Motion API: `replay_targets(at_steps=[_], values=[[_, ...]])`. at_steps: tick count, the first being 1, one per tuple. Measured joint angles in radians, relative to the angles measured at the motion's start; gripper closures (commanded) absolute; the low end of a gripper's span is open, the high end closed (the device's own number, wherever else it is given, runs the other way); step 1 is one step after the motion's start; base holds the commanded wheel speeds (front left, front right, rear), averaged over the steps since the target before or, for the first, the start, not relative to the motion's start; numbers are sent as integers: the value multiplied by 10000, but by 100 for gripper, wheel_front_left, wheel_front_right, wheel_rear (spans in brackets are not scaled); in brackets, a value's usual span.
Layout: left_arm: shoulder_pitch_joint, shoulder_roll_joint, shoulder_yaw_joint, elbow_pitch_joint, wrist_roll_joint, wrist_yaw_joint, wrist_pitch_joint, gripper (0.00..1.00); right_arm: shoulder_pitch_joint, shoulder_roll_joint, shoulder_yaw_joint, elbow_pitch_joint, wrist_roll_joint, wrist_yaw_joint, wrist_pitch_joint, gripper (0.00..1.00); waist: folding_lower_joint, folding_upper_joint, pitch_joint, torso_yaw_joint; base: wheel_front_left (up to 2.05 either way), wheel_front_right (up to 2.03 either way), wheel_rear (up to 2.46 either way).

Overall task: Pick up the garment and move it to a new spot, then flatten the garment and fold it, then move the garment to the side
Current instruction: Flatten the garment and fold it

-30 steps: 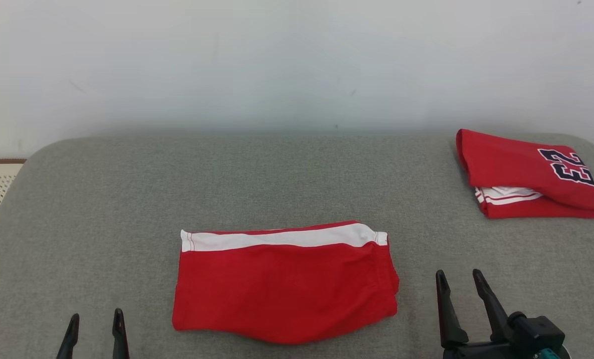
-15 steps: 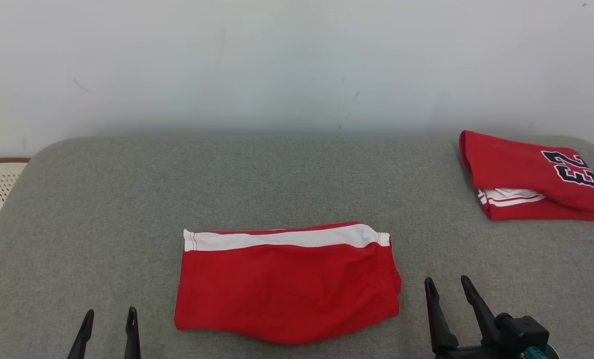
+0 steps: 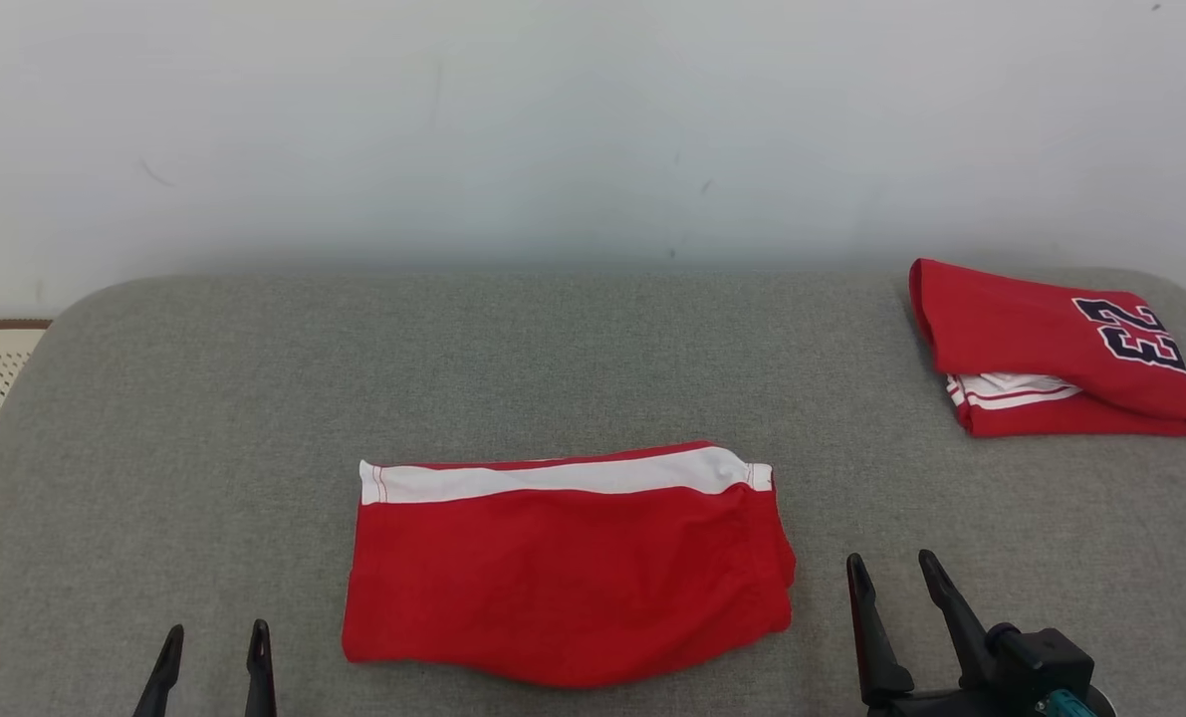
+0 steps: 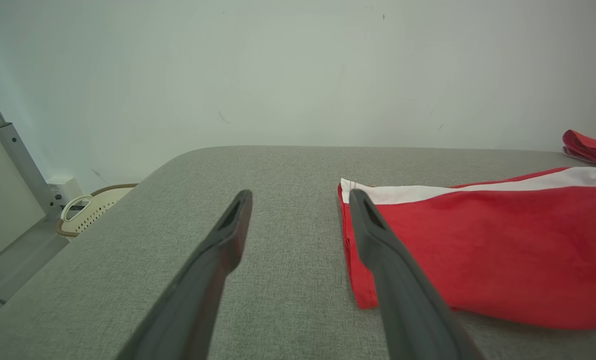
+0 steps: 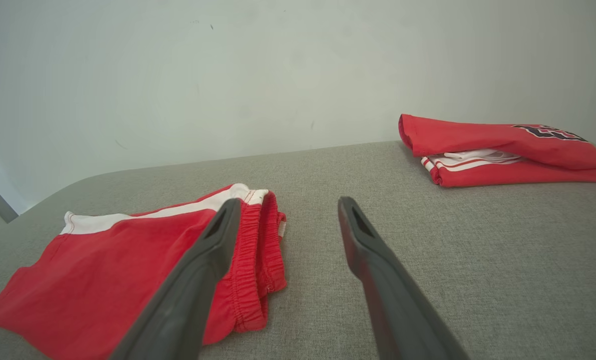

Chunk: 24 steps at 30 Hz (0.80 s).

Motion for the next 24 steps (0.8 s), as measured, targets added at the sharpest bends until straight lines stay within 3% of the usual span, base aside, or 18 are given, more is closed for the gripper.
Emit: replay_targets(at_steps=[16, 24], values=[[57, -82, 42, -61, -31, 63, 0, 0, -498, 4, 180, 113, -54, 0, 253, 0, 0, 0, -9, -54, 0, 0, 0], [-22, -199, -128, -40, -29, -100, 0, 0, -2058, -65, 439, 1894, -29, 0, 654, 0, 0, 0, 107, 261, 0, 0, 0]])
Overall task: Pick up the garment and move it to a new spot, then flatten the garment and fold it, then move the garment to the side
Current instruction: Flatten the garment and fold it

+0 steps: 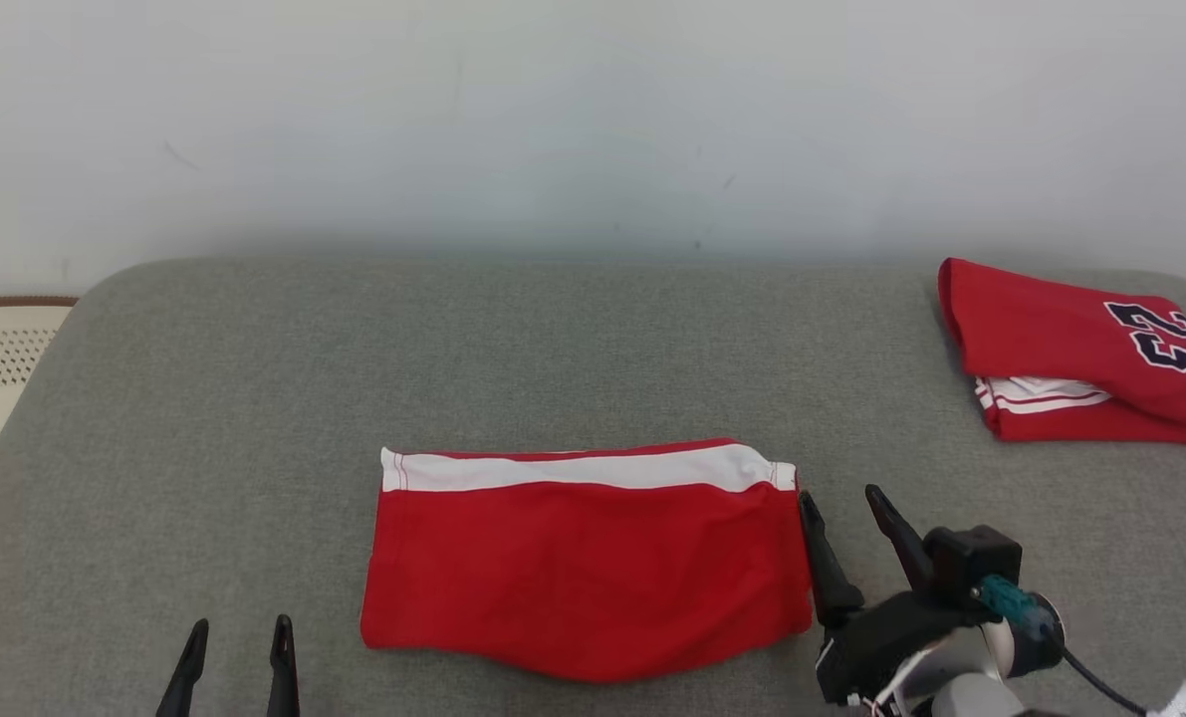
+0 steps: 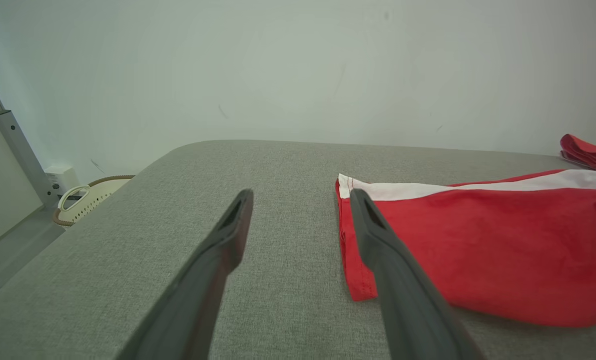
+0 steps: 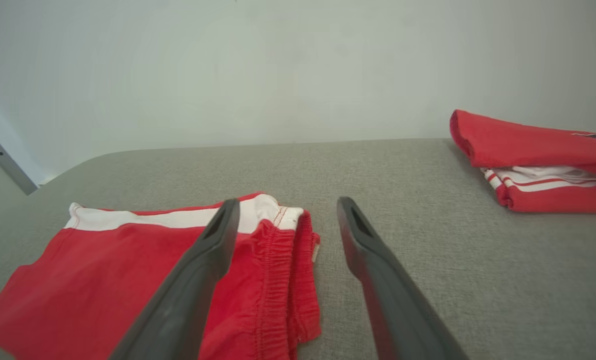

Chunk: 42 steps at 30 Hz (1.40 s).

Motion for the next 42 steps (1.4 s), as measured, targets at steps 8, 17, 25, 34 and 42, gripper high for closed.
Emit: replay_targets(at_steps=[8, 17, 25, 34, 42], values=[[-136, -136, -232, 186, 0, -151, 0, 0, -1802, 27, -238, 3377, 324, 0, 54, 0, 0, 0, 215, 456, 0, 0, 0], [-349, -176, -182, 320, -2, -265, 0, 0, -3361, 56, -360, 6527, 571, 0, 234, 0, 0, 1, 496, 719, 0, 0, 0], [-523, -221, -176, 458, 15, -355, 0, 0, -3830, 52, 274, 7515, 1498, 0, 268, 0, 0, 0, 598, 790, 0, 0, 0], [-605, -274, -36, 606, 23, -439, 0, 0, -4081, 82, 1333, 7938, 2602, 0, -322, 100, 0, 0, 670, 807, 0, 0, 0], [-483, -343, 153, 635, 25, -426, 0, 0, -4237, -775, 1252, 8435, 2886, 4, -663, 100, -1, 0, 474, 532, 0, 0, 0]])
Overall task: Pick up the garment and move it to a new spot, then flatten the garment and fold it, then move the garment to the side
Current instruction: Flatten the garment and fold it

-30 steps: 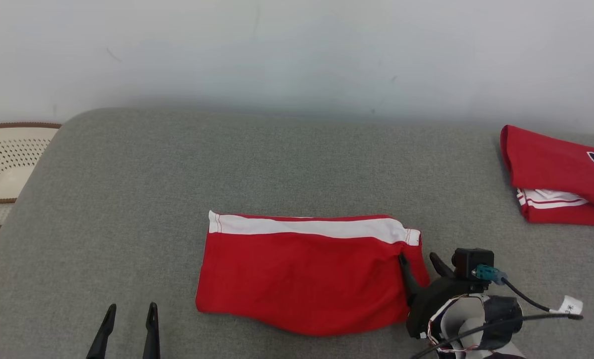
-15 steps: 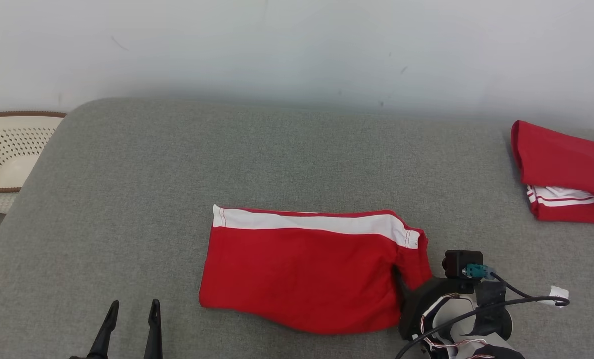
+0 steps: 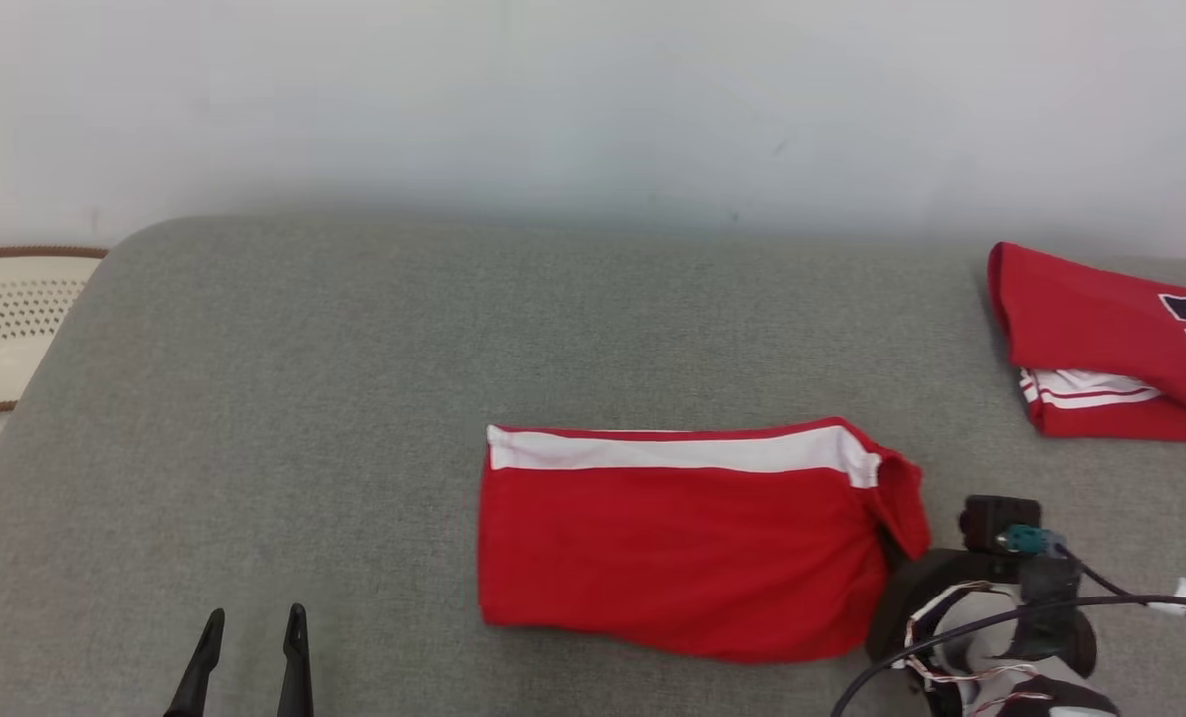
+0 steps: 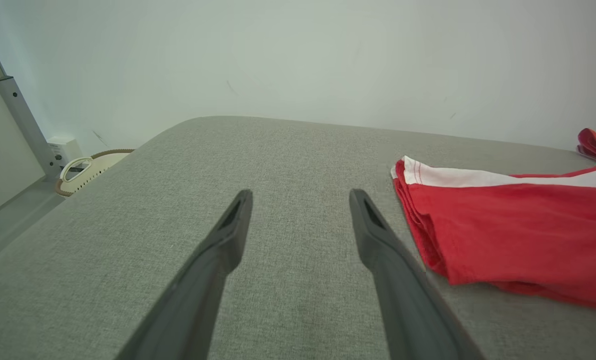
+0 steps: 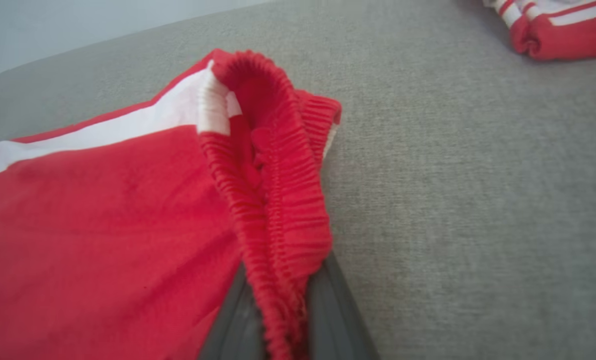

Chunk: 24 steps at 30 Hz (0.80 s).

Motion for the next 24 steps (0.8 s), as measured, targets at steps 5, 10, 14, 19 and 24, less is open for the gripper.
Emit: replay_targets(at_steps=[5, 10, 14, 19, 24], values=[[68, -63, -17, -33, 0, -10, 0, 0, -33, -571, 134, -44, 274, 0, 117, 100, 0, 0, -137, -301, 0, 0, 0], [161, -113, -12, -44, 0, -17, 0, 0, -15, -677, 466, -792, 1028, 0, 650, 100, 0, 0, -197, -549, 0, 0, 0], [161, -128, 8, -31, 0, -79, 0, 0, 128, -711, 989, -1885, 1781, 0, 1110, 100, 0, 0, -189, -635, 0, 0, 0], [160, -163, 19, -13, 4, -113, 0, 0, 558, -767, 1626, -3601, 3116, -2, 1812, 100, 0, 0, -196, -599, 0, 0, 0], [160, -211, -23, 48, 8, -165, 0, 0, 905, -963, 2211, -5175, 4232, -2, 2383, 100, 0, 0, -241, -480, 0, 0, 0]])
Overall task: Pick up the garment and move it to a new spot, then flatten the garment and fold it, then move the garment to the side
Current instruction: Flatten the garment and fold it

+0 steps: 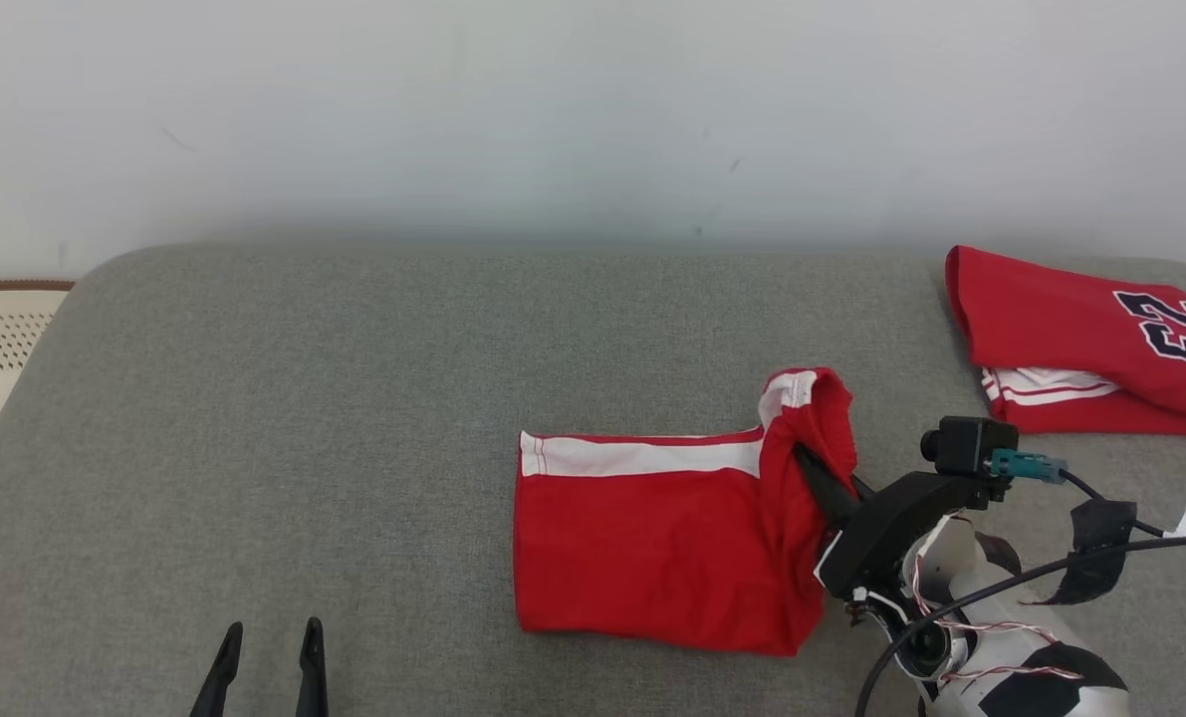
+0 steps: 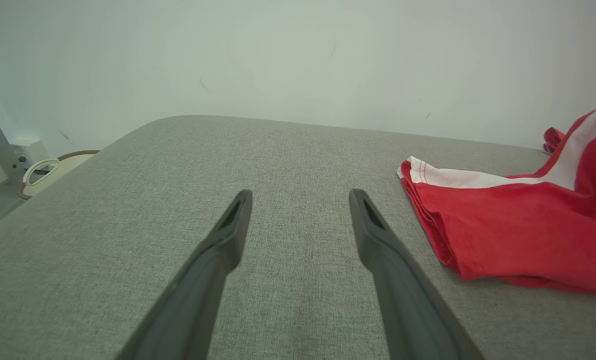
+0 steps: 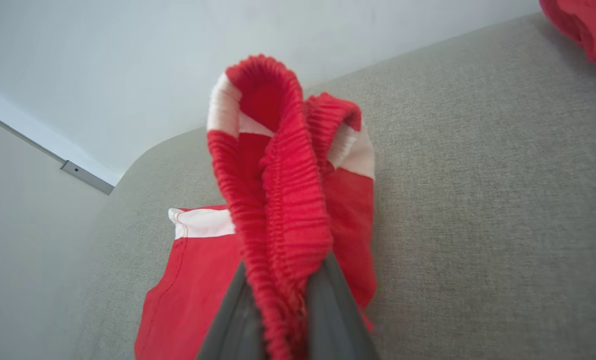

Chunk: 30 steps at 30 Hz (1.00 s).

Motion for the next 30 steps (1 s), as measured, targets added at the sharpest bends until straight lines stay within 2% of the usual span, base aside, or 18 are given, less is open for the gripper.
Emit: replay_targets(at_steps=[6, 11, 20, 30], values=[[-12, -56, -105, 92, 2, -40, 0, 0, 197, 142, 318, -1037, 941, -4, 290, 100, 0, 0, -40, 243, 0, 0, 0], [-93, -98, -236, 159, 0, -115, 0, 0, 169, 531, 537, -991, 1118, -4, 309, 100, 0, 0, -28, 487, 0, 0, 0], [-268, -136, -522, 255, 15, -232, 0, 0, -311, 1450, 759, 140, 1114, -2, 163, 100, 0, 0, 61, 1001, 0, 0, 0], [-472, -171, -890, 468, 40, -349, 0, 0, -930, 1779, 825, 2161, 1110, -2, -412, 100, 1, 0, 172, 1650, 0, 0, 0]])
